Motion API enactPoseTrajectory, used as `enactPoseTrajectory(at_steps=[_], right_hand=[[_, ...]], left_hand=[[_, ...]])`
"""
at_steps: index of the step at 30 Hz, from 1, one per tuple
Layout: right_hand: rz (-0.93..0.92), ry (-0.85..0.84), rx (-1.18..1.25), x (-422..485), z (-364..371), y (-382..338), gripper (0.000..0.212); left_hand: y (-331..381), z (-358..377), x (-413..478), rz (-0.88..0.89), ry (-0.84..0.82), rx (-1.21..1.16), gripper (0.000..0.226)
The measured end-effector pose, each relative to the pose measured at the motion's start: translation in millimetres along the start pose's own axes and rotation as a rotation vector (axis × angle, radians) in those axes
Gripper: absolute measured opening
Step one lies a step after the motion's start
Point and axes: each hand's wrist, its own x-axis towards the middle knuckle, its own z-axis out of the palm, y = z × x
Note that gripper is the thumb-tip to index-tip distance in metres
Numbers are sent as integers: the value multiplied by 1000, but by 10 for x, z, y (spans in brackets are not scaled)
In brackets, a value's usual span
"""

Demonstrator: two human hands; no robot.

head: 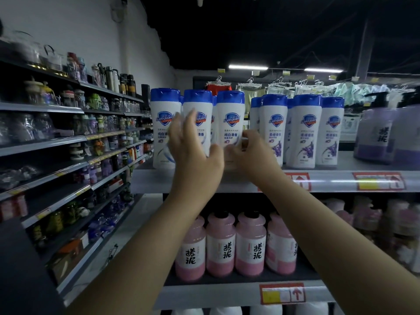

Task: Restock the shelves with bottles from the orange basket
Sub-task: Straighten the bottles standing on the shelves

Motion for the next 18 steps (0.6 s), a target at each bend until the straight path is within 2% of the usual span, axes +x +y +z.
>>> enactPoseTrajectory(at_steps=[4, 8, 13, 18], right_hand=[[-9, 11, 19, -33, 33, -34, 40], [-19, 35, 61, -39, 111, -82, 53], [-51, 99, -42, -27, 172, -70, 50], [-57, 123, -80, -31, 175, -71, 43]], left_hand=[[-226, -192, 167, -87, 201, 83, 81], [-443, -321, 292, -205, 108, 11, 95], [-496, -354, 308, -211, 20, 295, 63], [-521, -306, 326, -193, 16, 317, 61]])
